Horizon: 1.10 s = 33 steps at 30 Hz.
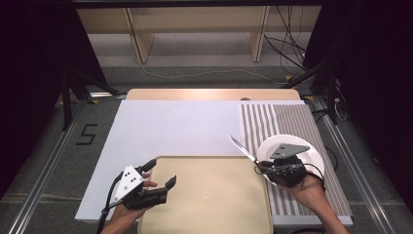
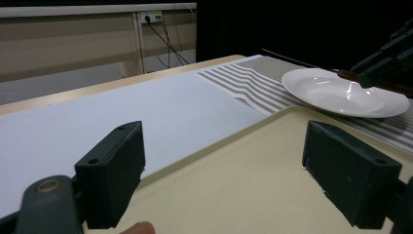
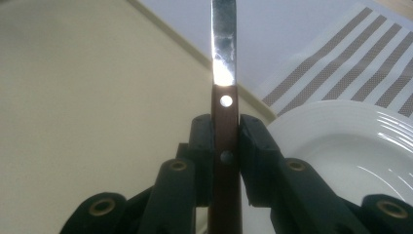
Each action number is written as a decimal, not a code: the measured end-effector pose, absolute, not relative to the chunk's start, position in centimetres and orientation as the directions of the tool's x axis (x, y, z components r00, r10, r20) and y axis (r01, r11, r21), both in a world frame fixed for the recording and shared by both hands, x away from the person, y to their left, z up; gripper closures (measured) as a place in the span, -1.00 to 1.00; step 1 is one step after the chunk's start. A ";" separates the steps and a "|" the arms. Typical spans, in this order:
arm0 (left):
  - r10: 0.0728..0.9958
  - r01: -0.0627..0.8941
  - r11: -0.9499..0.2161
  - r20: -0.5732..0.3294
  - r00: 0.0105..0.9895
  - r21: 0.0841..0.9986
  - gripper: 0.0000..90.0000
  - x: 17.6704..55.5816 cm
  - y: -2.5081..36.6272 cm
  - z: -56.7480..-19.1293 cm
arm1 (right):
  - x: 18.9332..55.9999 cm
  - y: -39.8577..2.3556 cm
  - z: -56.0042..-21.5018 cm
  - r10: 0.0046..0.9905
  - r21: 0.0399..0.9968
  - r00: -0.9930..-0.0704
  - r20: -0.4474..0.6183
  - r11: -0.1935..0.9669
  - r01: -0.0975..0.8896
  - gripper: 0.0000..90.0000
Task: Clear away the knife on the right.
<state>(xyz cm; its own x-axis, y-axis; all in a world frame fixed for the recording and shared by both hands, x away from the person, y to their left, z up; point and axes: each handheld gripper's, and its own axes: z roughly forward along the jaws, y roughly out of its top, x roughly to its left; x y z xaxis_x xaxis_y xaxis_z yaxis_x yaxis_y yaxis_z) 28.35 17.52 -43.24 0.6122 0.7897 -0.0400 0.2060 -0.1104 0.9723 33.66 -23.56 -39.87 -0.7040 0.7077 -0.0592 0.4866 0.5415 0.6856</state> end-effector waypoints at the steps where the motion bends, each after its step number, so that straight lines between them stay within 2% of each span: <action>1: 0.790 0.206 -0.110 -0.040 0.612 0.972 -0.66 28.3 17.5 -43.2 | 33.5 -23.5 -39.9 0.708 0.686 -0.704 -0.057 0.540 0.488 0.72; 33: 0.790 0.202 -0.115 -0.034 0.612 0.973 -0.66 28.3 17.5 -43.2 | 29.5 -21.4 -41.8 0.655 0.614 -0.754 -0.037 0.610 0.500 0.72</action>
